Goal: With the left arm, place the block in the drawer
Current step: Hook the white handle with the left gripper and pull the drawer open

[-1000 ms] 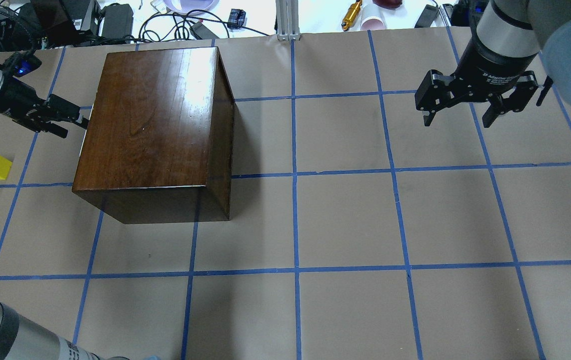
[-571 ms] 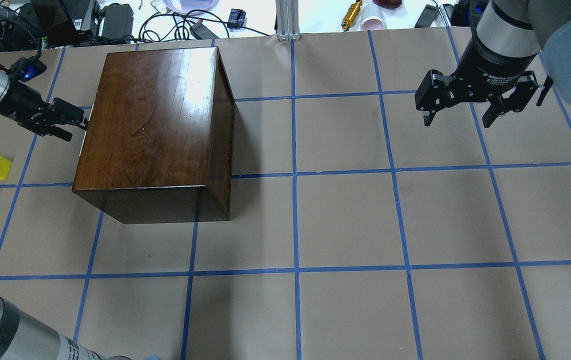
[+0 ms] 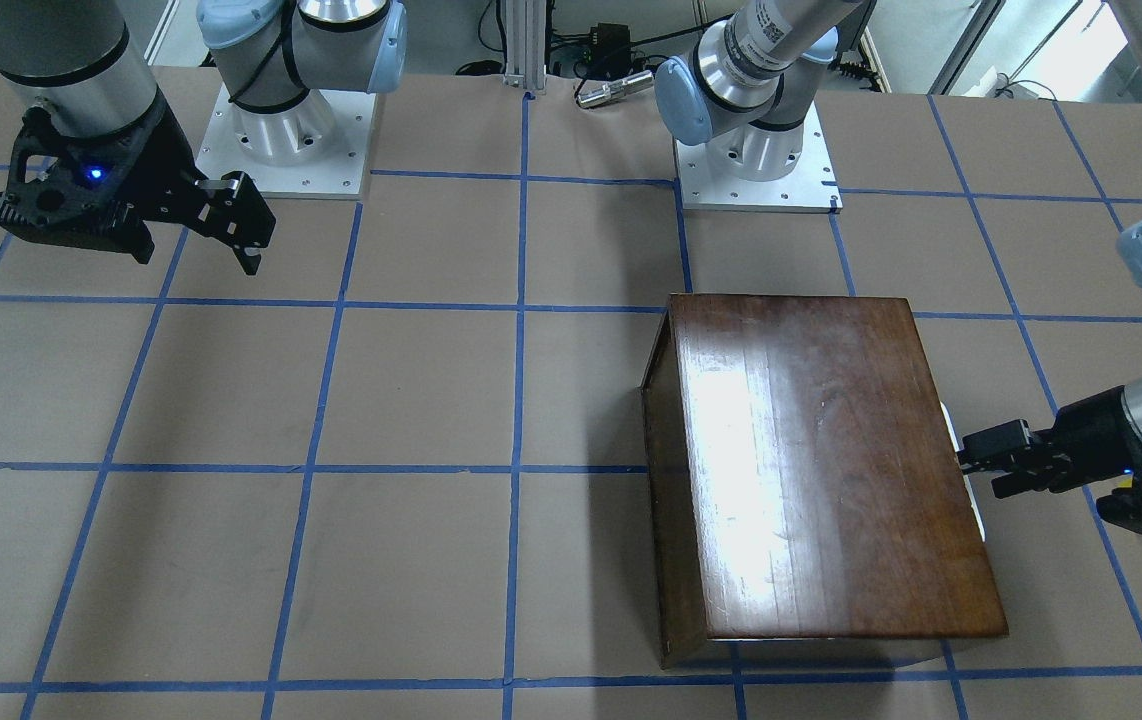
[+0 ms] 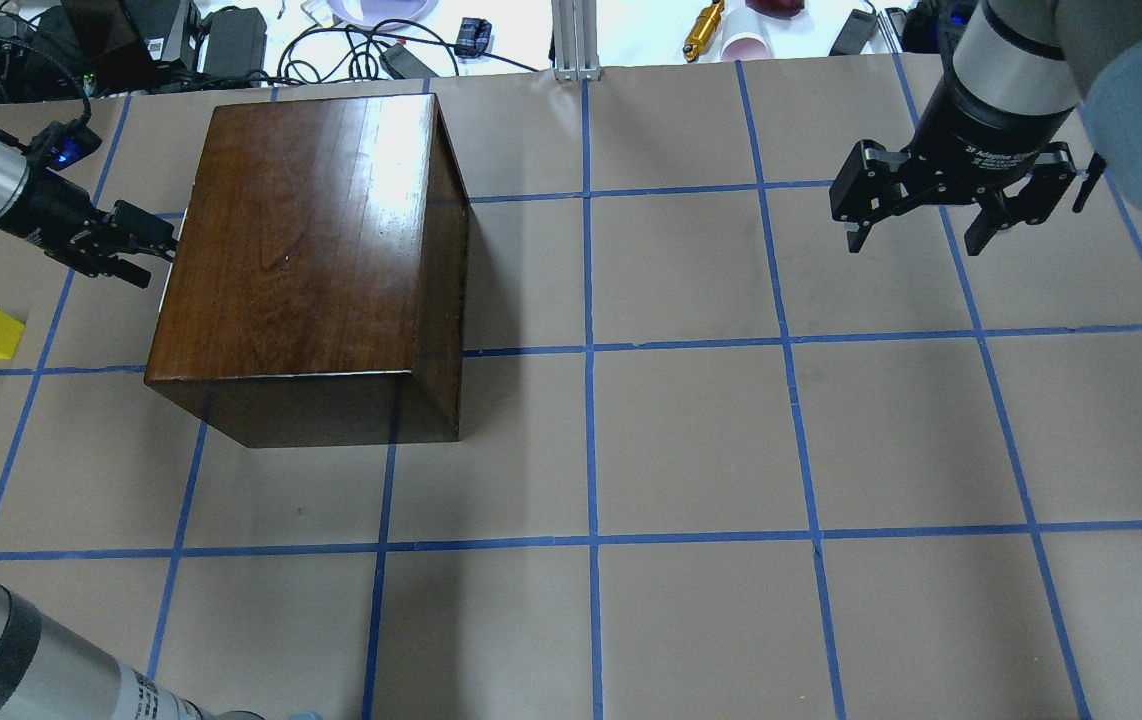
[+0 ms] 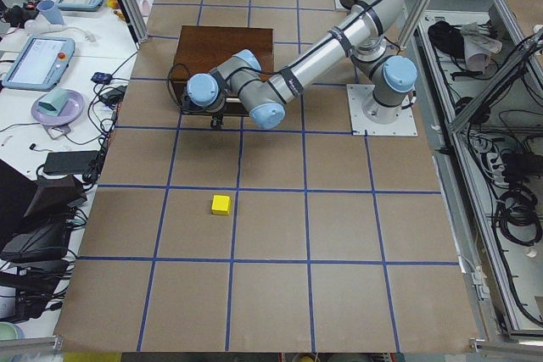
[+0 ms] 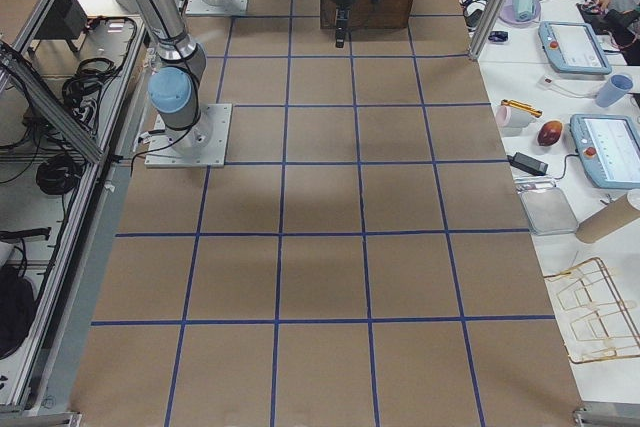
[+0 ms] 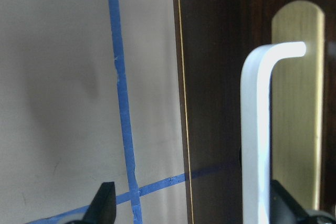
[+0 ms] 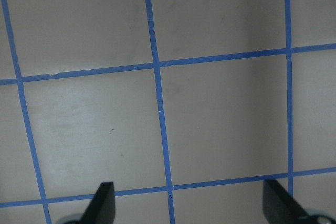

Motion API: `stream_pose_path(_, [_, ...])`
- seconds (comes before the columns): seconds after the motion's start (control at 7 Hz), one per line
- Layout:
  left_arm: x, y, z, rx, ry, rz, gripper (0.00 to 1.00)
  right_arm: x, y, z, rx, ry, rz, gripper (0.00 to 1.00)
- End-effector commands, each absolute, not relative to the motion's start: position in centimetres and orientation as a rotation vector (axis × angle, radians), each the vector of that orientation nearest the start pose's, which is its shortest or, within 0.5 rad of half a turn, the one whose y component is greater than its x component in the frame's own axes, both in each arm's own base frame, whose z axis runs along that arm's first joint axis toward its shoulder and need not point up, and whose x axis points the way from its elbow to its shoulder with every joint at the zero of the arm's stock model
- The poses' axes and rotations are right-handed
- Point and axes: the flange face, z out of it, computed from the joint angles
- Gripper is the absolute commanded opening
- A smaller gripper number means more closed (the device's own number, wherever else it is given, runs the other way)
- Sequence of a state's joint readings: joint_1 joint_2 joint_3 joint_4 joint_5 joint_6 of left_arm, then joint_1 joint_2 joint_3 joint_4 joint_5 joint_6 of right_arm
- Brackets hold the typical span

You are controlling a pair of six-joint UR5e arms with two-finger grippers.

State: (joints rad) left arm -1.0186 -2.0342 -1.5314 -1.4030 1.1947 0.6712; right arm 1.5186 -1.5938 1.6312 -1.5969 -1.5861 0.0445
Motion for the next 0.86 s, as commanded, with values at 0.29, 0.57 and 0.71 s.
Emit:
stream_pose_path(0.29, [18.63, -62.45, 27.00, 0.206, 3.546, -0.100, 1.00, 10.58, -48.72, 47.23, 0.155, 3.153, 0.017, 1.00])
stream_pose_path(0.57, [18.70, -62.54, 27.27, 0.226, 3.537, -0.115, 1.00, 10.65, -48.70, 47.23, 0.152, 3.153, 0.017, 1.00])
stream_pose_path(0.71, [18.91, -62.61, 27.36, 0.235, 3.524, -0.131, 1.00, 10.65, -48.70, 47.23, 0.152, 3.153, 0.017, 1.00])
